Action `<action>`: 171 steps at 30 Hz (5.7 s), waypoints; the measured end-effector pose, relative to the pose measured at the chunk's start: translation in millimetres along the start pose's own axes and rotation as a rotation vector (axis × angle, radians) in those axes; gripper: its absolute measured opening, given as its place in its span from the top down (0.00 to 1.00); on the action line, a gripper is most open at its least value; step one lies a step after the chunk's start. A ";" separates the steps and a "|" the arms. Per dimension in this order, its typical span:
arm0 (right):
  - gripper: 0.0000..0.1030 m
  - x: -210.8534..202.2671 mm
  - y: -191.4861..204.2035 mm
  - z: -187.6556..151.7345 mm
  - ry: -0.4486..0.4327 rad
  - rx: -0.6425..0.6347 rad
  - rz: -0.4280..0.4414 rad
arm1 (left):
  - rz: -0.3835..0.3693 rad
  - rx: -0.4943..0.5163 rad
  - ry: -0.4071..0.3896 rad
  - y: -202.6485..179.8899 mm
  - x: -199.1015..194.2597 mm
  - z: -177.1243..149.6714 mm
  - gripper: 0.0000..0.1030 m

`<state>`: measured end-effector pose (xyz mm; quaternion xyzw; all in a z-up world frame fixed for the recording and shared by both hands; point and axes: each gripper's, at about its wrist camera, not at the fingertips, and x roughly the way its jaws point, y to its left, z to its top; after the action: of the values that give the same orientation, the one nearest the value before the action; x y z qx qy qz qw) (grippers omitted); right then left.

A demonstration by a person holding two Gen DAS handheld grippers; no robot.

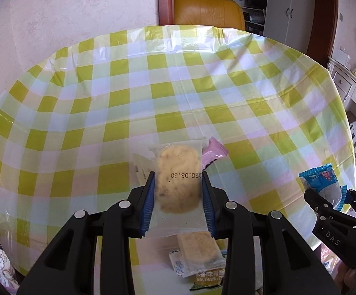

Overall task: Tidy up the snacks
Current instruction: 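Carry the cracker packet and seed bag over the white box and open both tools, then move both open tools back over the remaining snacks, then grasp the clear flatbread packet with the left tool while the right tool grasps the green garlic pea bag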

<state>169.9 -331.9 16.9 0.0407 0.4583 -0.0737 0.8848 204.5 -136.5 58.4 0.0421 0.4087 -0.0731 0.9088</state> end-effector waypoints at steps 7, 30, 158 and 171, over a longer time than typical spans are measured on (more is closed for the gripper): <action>0.46 -18.7 -40.3 -18.7 -0.013 0.040 -0.057 | -0.079 0.082 0.021 -51.4 -7.9 -12.5 0.67; 0.46 -47.0 -159.4 -80.9 0.002 0.175 -0.212 | -0.428 0.311 0.232 -217.4 -17.5 -71.4 0.67; 0.34 16.5 133.0 -49.2 0.296 -0.161 0.268 | -0.384 -0.201 0.274 59.7 61.8 -39.2 0.65; 0.37 12.4 126.1 -42.4 0.262 -0.177 0.235 | -0.376 -0.209 0.271 62.2 62.3 -40.2 0.65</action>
<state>164.0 -202.8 -17.1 0.0250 0.5663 0.0767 0.8202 226.1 -75.8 -13.9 -0.1196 0.5326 -0.1920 0.8156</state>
